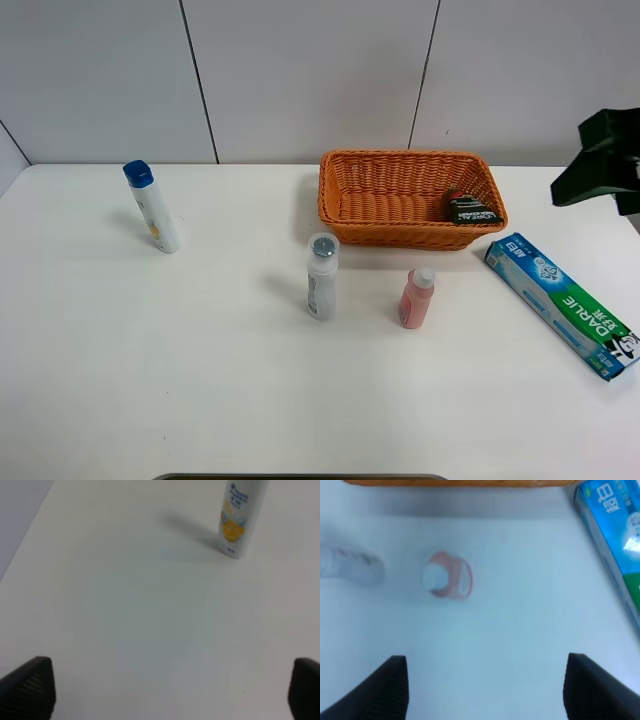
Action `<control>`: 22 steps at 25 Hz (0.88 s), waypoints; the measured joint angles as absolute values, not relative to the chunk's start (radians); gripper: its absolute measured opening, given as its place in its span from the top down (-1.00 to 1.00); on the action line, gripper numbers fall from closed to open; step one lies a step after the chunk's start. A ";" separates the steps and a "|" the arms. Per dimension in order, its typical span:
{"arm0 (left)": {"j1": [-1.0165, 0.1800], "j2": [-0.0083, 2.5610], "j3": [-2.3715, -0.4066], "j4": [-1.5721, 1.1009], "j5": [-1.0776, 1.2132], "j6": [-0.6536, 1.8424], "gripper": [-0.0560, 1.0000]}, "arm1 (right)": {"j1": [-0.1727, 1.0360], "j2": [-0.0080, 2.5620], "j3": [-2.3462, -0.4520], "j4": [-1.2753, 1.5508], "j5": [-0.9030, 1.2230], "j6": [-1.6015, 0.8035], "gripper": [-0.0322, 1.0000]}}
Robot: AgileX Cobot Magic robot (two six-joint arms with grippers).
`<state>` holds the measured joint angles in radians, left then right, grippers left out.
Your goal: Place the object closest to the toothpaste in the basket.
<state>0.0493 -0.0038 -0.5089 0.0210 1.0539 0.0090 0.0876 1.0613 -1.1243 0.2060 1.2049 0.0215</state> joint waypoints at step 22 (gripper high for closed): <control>0.049 -0.004 -0.509 0.018 1.054 0.009 -0.88 | 0.018 0.453 -0.937 0.134 1.216 -0.110 -0.37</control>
<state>0.0493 -0.0038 -0.5089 0.0181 1.0539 0.0090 0.0183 0.4530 -0.9370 0.1337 1.2165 -0.1098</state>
